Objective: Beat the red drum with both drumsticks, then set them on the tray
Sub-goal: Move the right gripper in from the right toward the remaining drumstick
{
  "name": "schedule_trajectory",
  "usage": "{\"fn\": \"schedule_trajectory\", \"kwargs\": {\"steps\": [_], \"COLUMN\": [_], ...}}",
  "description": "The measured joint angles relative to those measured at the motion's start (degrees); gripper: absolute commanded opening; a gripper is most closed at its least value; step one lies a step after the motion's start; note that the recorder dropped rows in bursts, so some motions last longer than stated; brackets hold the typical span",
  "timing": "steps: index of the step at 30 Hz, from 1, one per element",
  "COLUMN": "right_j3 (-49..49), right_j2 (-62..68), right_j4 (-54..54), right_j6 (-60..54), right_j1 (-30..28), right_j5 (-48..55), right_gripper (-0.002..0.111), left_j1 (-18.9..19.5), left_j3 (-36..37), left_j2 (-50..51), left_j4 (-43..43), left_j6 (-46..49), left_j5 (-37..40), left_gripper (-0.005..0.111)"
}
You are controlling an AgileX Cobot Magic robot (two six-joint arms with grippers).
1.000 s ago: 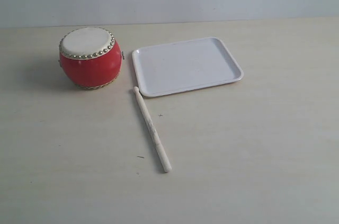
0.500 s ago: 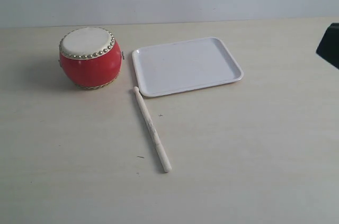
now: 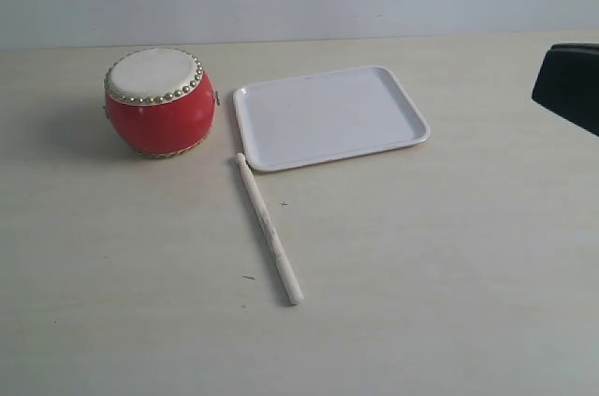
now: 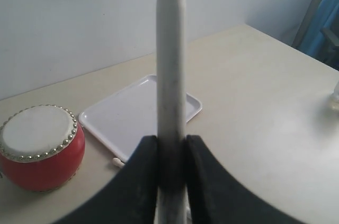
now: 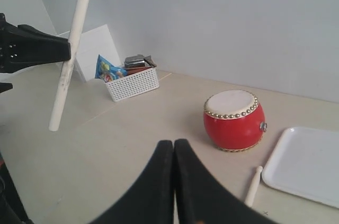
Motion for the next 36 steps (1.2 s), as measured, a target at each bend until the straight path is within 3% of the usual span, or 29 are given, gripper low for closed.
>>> {"fn": "schedule_trajectory", "kwargs": {"steps": [23, 27, 29, 32, 36], "right_j3": [0.0, 0.0, 0.1, 1.42, 4.05], "right_j2": [0.0, 0.0, 0.0, 0.09, 0.67], "right_j4": [-0.09, 3.17, 11.46, 33.26, 41.85], "right_j6": [-0.42, -8.86, -18.62, -40.33, -50.42], "right_j1": [0.0, 0.0, 0.0, 0.0, 0.0], "right_j5": [-0.46, 0.33, 4.33, 10.55, 14.95], "right_gripper": [0.0, 0.0, 0.0, 0.0, 0.0], "left_j1": [0.0, 0.0, 0.0, 0.0, 0.0], "left_j3": [0.0, 0.0, 0.0, 0.0, 0.0], "left_j2": [0.0, 0.0, 0.0, 0.0, 0.0], "left_j4": [-0.14, -0.14, -0.14, -0.14, -0.14], "left_j6": [0.0, 0.0, 0.0, 0.0, 0.0], "left_j5": [0.0, 0.0, 0.36, 0.45, 0.45], "left_gripper": [0.0, 0.0, 0.0, 0.0, 0.0]}}
